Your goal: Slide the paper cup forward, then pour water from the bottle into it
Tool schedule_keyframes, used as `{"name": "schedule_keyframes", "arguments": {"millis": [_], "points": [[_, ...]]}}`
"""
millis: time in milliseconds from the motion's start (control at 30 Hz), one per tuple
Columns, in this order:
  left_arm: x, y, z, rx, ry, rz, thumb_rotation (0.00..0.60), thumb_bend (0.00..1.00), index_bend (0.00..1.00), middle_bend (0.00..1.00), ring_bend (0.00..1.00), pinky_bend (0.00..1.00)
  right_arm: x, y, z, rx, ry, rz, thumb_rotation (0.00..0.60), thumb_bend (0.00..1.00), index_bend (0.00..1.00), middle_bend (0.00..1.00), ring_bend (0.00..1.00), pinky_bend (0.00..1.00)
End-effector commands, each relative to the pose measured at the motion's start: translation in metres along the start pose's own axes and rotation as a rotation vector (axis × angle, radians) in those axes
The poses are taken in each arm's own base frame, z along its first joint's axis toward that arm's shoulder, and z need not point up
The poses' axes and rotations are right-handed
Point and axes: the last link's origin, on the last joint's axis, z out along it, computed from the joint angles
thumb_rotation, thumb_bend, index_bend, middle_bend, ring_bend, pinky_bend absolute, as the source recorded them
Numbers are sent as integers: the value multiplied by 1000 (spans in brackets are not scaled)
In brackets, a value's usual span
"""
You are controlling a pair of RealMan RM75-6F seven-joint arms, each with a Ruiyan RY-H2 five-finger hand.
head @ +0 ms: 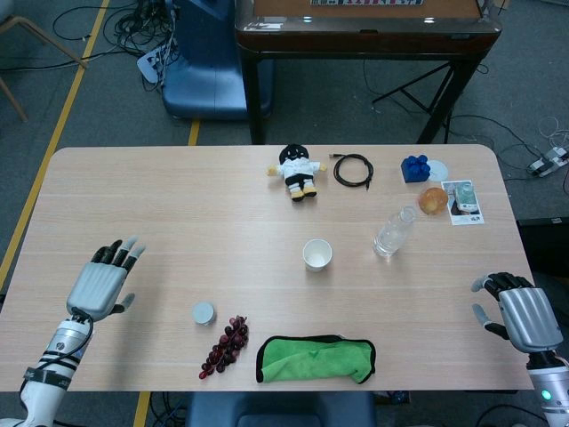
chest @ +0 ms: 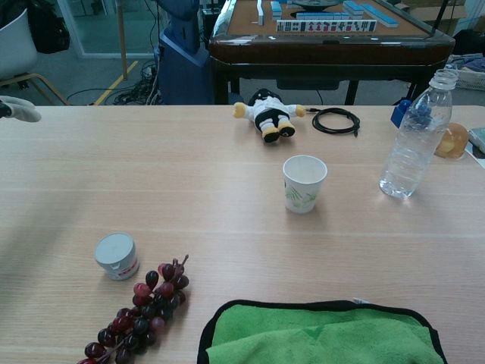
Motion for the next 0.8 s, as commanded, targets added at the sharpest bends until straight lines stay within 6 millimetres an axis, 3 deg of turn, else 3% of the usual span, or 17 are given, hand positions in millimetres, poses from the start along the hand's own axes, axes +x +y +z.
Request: {"name": "schedule_keyframes", "arguments": {"millis": [33, 400, 800], "points": [[-7, -16, -21, 24, 6, 13, 600, 280, 79, 0, 0, 107, -2, 0, 2, -4, 2, 5, 600, 335, 470, 398, 332, 443], [-22, -41, -68, 79, 71, -64, 600, 275, 79, 0, 0, 107, -1, 10, 24, -76, 27, 5, 600, 244, 405, 301, 239, 402], [-32, -55, -78, 117, 80, -111, 600, 275, 79, 0, 0, 107, -5, 15, 72, -133, 45, 70, 600, 144, 336, 227, 180, 338]]}}
